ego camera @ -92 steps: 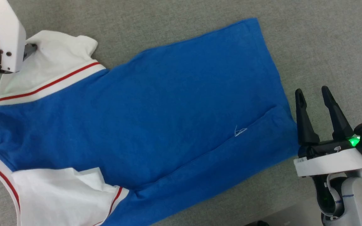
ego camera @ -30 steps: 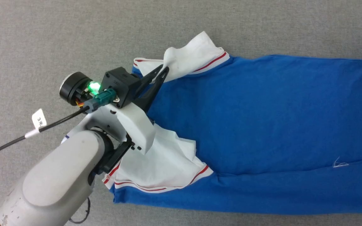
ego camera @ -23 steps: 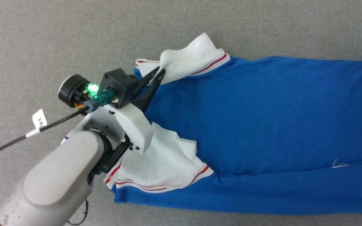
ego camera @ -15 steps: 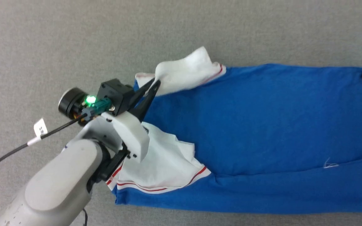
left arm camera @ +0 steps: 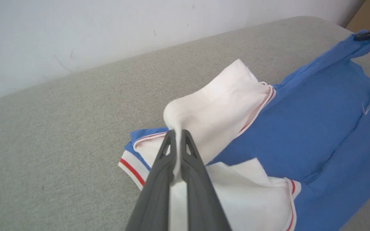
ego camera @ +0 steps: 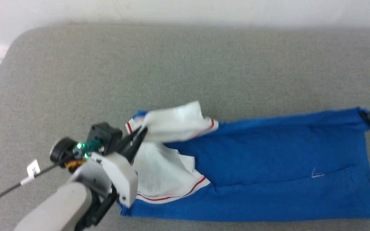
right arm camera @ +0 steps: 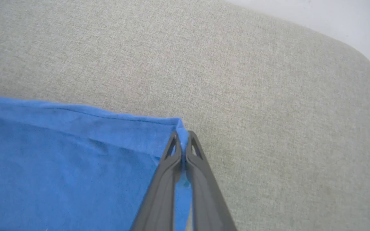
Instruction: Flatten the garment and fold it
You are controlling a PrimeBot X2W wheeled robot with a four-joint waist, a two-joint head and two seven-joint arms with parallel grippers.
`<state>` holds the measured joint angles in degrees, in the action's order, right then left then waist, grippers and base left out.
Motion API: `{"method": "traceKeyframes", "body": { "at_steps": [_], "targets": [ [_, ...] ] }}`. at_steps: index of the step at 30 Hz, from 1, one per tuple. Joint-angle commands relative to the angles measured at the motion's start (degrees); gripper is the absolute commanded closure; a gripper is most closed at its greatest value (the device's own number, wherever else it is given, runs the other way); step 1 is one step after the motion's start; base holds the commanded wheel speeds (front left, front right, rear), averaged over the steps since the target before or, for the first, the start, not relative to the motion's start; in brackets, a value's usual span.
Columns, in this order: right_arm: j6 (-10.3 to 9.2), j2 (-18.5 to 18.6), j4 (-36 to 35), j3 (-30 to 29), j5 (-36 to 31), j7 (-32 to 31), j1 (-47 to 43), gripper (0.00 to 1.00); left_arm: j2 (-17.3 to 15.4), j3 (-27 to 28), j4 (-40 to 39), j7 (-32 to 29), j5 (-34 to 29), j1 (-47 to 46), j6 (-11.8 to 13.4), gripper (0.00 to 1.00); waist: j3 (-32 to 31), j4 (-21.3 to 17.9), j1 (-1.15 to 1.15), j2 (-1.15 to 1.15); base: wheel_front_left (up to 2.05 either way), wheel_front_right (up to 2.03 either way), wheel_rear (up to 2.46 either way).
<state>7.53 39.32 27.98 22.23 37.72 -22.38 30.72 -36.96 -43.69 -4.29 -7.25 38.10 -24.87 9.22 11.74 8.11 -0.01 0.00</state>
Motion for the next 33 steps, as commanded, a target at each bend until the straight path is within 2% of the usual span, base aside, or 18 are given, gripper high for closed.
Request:
{"method": "traceKeyframes", "body": {
  "at_steps": [1,6,12,22,28,29,30,33],
  "targets": [
    [-0.04,0.00,-0.51,-0.44,0.46,0.37,-1.35,1.00,-0.38,-0.26,-0.40,-0.20,0.38,1.16,0.42,1.00,-1.94,-0.33,0.01,0.00,0.00,0.00,0.00],
    [-0.04,0.80,-4.61,-2.87,1.46,-0.96,-8.41,1.00,-2.16,-1.78,-2.05,-1.81,1.08,5.25,1.21,1.00,-2.70,-0.14,0.01,0.00,0.00,0.00,0.00],
    [-0.04,2.11,-8.68,-6.04,-0.11,-5.80,-15.32,1.00,-3.48,-4.31,-1.94,-4.26,1.17,8.09,1.03,1.00,-2.44,-0.09,0.01,0.00,0.00,0.00,0.00],
    [-0.04,1.11,-15.54,-9.09,-2.45,-15.19,-21.08,1.00,-2.59,-6.67,2.22,-6.41,0.85,7.73,-0.05,1.00,-1.03,0.04,0.01,0.00,0.00,0.00,0.00],
    [-0.04,0.88,-16.70,-8.75,-4.23,-17.30,-22.06,1.00,-0.95,-7.87,6.07,-6.34,0.87,6.74,-1.76,1.00,-0.59,0.26,0.01,0.00,0.00,0.00,0.00],
    [-0.04,0.52,-16.38,-9.09,-4.17,-17.38,-22.08,0.58,-0.56,-7.80,6.64,-6.27,1.22,6.67,-1.87,0.43,-0.68,0.29,0.01,0.00,0.00,0.00,0.00],
    [-0.04,0.02,-15.79,-9.61,-3.86,-17.79,-22.15,0.00,-0.19,-7.69,7.09,-5.87,1.29,6.52,-1.88,0.00,-0.84,0.32,0.01,0.00,0.00,0.00,0.00],
    [-0.04,-1.00,-16.43,-9.99,-2.85,-16.99,-21.85,0.00,0.68,-7.35,8.02,-3.99,1.08,6.07,-2.05,0.00,-1.63,0.40,0.01,0.00,0.00,0.00,0.00]
  ]
}}
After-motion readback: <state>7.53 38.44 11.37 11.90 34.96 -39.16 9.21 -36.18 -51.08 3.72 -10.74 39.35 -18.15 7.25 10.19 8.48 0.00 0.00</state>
